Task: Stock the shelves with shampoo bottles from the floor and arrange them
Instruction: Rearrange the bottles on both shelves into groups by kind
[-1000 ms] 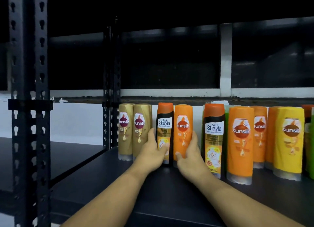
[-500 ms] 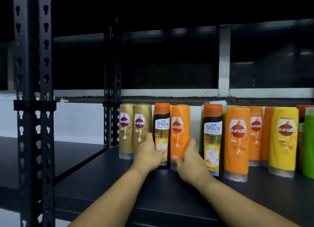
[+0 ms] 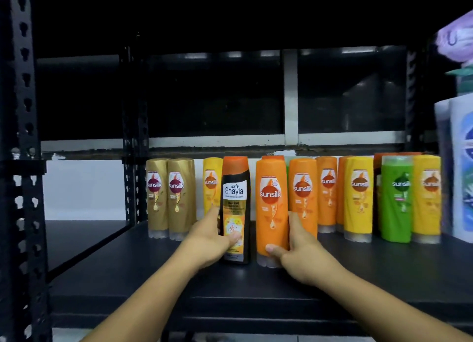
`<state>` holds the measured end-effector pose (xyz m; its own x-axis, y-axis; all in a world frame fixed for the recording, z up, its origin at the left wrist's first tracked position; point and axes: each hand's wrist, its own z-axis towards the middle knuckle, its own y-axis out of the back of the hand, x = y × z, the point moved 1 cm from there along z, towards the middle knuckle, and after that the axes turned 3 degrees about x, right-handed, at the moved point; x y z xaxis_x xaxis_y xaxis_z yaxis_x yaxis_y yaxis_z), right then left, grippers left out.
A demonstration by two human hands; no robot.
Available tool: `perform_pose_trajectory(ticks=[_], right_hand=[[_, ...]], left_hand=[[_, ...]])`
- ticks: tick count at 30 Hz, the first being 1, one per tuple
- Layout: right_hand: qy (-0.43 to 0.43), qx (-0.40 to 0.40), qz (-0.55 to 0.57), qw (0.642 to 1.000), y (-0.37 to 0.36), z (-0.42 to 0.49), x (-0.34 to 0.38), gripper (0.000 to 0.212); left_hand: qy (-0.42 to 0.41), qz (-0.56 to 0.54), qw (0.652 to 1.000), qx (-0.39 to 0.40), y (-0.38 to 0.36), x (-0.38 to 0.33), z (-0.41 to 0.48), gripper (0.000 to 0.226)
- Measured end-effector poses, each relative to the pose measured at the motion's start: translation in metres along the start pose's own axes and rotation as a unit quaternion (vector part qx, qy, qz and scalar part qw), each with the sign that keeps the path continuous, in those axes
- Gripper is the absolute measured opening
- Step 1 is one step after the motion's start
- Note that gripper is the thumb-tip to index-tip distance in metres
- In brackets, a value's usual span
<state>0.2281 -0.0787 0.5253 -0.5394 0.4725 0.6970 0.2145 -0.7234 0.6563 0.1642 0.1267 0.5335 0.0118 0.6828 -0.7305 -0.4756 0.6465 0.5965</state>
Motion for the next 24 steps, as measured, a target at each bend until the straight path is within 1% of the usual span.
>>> perform_pose_trajectory(ticks=[4,9,14,19,22,24], right_hand=[[-0.01,-0.016,0.007,1.0,0.026,-0.017,-0.019,0.088],[-0.022,-0.053,0.01,0.998,0.043,-0.022,-0.036,0.073],[-0.031,-0.079,0.01,0.996,0.045,-0.017,-0.043,0.072],[-0.031,-0.09,0.013,0.995,0.044,-0.012,-0.049,0.071],[-0.037,-0.093,0.03,0.995,0.043,-0.01,-0.053,0.067],[-0.051,-0.095,0.074,0.991,0.044,-0.01,-0.057,0.06]], left_hand=[[-0.03,-0.022,0.999,0.024,-0.027,-0.02,-0.001,0.057],[-0.057,-0.012,0.998,0.033,-0.054,-0.042,0.002,0.052],[-0.072,-0.038,0.997,0.007,-0.071,-0.042,-0.001,0.045],[-0.077,-0.053,0.996,0.003,-0.075,-0.042,-0.003,0.052],[-0.088,-0.009,0.996,-0.002,-0.075,-0.042,-0.005,0.05],[-0.093,0.034,0.995,-0.006,-0.076,-0.042,-0.006,0.049]])
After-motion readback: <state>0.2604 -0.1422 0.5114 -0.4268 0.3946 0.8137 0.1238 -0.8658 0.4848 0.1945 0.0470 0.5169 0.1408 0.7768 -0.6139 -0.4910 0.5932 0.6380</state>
